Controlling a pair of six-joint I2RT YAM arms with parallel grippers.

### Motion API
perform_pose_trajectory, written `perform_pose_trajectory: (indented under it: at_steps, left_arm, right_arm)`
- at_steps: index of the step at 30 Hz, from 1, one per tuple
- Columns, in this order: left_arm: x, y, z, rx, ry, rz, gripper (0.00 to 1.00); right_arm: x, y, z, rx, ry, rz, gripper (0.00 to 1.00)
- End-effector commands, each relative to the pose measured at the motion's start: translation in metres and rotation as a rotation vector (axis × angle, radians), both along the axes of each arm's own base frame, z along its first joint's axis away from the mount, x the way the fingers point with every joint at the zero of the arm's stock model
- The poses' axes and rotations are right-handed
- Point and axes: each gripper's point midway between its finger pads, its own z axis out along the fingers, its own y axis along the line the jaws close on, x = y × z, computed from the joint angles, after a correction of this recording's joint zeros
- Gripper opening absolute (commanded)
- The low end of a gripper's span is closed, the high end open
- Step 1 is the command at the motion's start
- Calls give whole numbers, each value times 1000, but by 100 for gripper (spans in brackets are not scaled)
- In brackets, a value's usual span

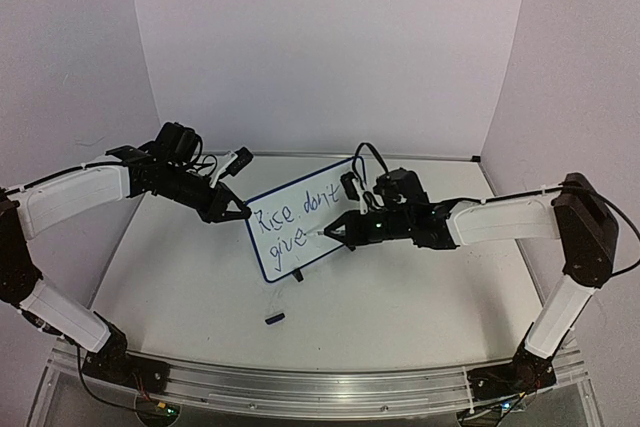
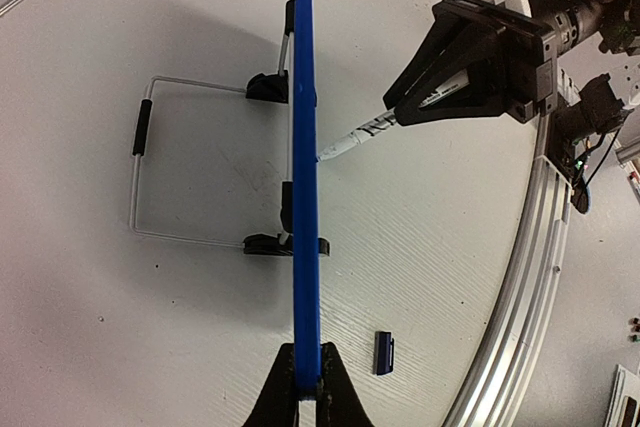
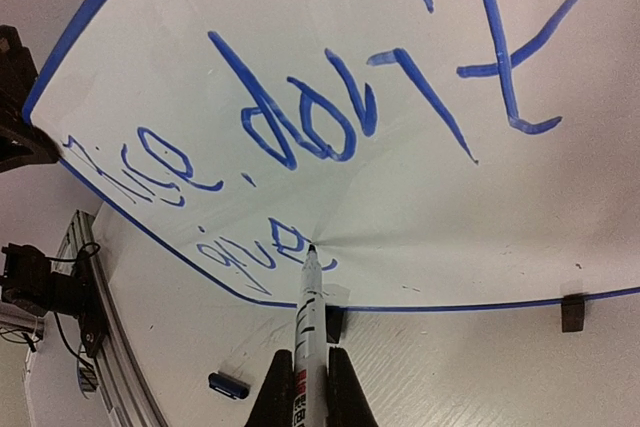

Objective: Write a sentence on the whiteboard
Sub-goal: Write with the whiteboard marker on the whiteboard.

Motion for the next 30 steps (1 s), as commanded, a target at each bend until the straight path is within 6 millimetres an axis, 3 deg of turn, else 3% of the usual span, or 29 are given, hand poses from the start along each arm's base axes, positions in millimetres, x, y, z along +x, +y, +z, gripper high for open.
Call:
perform_pose_trajectory:
  at_steps: [1,7,30]
  left_arm:
    - [-4,-5,-7,20,35,-18,0]
    - [-5,-4,-7,20,37,-18,0]
    - [-4,-4,-10,26,40,-16,0]
  right_arm:
    - [-4,-4,39,68,-73,10,0]
    - [0,-16,37,74,-58,1,0]
    - [23,-17,18,68,-11,-2,0]
